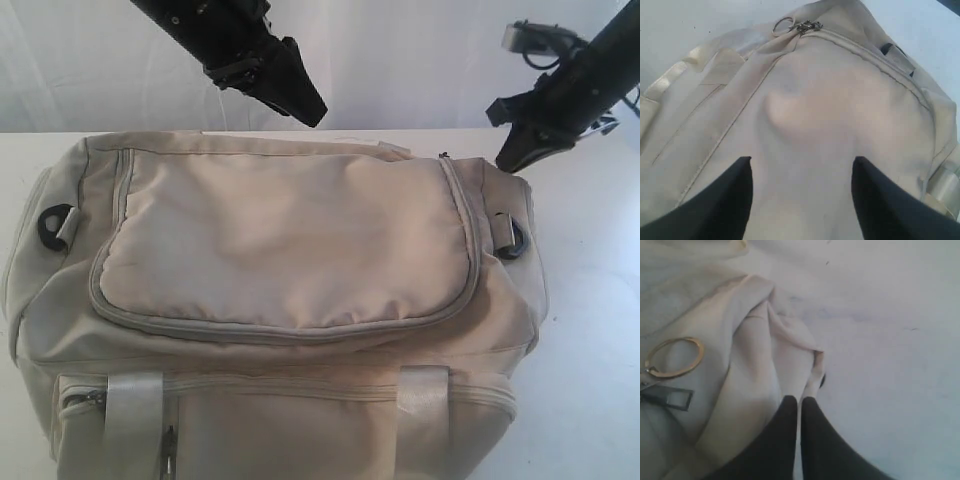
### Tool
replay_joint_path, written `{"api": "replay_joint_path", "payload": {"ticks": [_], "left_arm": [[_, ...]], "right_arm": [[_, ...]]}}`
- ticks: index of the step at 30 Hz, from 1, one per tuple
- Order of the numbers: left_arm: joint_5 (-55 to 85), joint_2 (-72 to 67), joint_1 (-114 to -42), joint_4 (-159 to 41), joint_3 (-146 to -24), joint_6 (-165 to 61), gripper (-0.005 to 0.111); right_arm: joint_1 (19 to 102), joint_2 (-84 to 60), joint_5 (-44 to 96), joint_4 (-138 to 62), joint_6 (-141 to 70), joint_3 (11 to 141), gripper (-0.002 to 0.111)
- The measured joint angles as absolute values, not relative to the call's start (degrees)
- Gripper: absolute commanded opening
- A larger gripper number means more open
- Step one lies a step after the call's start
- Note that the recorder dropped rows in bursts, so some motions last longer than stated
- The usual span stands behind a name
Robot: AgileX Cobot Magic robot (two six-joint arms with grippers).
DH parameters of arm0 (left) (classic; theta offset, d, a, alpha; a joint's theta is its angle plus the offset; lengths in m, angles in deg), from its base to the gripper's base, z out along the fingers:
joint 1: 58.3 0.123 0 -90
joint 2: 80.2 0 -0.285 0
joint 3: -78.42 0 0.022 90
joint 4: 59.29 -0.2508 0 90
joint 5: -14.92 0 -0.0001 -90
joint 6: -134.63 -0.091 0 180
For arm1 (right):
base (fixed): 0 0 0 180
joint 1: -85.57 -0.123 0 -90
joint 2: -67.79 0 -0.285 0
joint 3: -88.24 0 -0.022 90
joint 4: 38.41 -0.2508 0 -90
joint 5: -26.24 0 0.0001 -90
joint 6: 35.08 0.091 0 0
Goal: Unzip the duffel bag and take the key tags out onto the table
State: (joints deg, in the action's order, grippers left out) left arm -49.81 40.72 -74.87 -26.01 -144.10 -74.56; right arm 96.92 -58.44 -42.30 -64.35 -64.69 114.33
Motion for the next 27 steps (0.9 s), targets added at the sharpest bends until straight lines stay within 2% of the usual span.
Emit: {"api": "replay_joint_path", "payload": {"ticks": [2, 9, 17, 27], "left_arm": [[-49.8, 40.7, -74.9, -26.0, -144.1, -74.6, 0.062], [-49.8, 40.7, -74.9, -25.9, -144.1, -74.8, 0.062], [-49.8, 40.7, -74.9, -26.0, -144.1, -74.8, 0.062], [-49.8, 40.7, -75.0, -27.5, -144.1, -74.8, 0.062]], "right_arm": [[96.9, -60.3, -43.1, -66.3, -65.3, 114.3, 0.0], [96.5, -63.4, -43.2, -78.5, -72.4, 114.3, 0.0], [95.0, -64.0, -43.2, -83.7, -75.1, 114.3, 0.0], [94.6, -58.2, -43.4, -84.8, -75.3, 114.3, 0.0]]}}
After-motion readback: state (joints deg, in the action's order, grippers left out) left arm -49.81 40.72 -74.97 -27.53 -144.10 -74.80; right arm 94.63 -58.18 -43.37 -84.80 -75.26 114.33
